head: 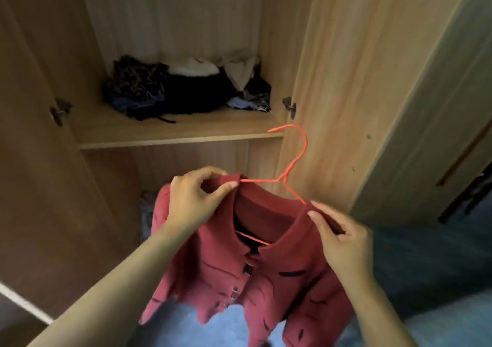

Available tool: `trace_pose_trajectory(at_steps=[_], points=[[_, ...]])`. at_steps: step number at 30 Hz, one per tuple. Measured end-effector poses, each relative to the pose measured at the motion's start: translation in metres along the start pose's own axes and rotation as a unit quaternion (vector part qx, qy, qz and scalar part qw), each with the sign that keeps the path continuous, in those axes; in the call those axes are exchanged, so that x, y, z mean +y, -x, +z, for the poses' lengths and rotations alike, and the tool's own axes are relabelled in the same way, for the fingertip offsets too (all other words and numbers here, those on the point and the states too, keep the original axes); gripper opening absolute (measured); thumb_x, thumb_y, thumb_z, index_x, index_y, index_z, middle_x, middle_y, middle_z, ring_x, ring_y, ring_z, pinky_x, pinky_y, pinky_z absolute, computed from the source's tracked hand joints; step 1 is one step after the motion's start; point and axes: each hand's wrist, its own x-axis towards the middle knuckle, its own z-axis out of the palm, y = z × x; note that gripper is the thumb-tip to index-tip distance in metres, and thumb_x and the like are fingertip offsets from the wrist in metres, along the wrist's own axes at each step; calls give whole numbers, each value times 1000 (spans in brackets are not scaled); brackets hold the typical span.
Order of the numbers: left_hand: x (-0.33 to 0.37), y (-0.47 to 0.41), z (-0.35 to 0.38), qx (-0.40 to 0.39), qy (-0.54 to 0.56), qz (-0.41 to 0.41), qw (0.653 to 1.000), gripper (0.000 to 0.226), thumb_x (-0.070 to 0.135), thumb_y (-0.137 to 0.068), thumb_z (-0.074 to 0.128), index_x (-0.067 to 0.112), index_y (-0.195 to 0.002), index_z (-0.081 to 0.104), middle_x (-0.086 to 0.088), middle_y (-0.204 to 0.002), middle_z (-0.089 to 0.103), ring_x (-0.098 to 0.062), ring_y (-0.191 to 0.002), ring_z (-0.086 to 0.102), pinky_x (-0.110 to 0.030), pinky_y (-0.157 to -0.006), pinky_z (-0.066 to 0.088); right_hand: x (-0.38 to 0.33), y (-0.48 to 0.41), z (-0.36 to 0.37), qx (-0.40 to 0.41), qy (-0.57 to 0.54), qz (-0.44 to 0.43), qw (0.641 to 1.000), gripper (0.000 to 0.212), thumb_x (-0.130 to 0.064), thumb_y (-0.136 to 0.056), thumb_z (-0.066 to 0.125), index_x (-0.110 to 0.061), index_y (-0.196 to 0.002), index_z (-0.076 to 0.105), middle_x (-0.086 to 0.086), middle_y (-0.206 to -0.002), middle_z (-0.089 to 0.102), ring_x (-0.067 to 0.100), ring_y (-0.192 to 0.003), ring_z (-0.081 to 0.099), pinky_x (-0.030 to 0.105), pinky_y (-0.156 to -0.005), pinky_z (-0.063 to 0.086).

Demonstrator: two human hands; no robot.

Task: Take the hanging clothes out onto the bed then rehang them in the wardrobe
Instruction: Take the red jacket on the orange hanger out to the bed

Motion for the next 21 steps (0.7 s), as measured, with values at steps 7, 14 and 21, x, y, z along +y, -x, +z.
trace_pose_trajectory(at_steps=[7, 14, 21], points=[[-16, -169, 6, 90, 48, -14, 995, 22, 60, -64, 69, 40, -74, 67, 27, -78, 68, 8, -73, 62, -26, -76, 51, 7, -183, 64, -6, -32, -59, 998, 22, -39, -77, 68, -32, -98, 73, -16, -90, 72, 2, -80, 68, 7, -71, 45], [-14, -331, 12, 163, 75, 7, 984, 37, 68, -55, 67, 37, -76, 71, 17, -75, 71, -1, -73, 66, -31, -77, 54, 4, -359, 97, -43, -62, -156, 985, 25, -25, -81, 71, -46, -93, 67, -34, -90, 66, 14, -77, 67, 4, -69, 44], [-3, -473, 8, 220, 74, 65, 970, 36, 72, -55, 64, 46, -78, 68, 20, -75, 70, -3, -77, 67, -38, -81, 55, -18, -507, 127, -24, -64, -210, 975, 23, -24, -81, 70, -45, -91, 67, -29, -93, 68, -2, -85, 65, 17, -79, 49]])
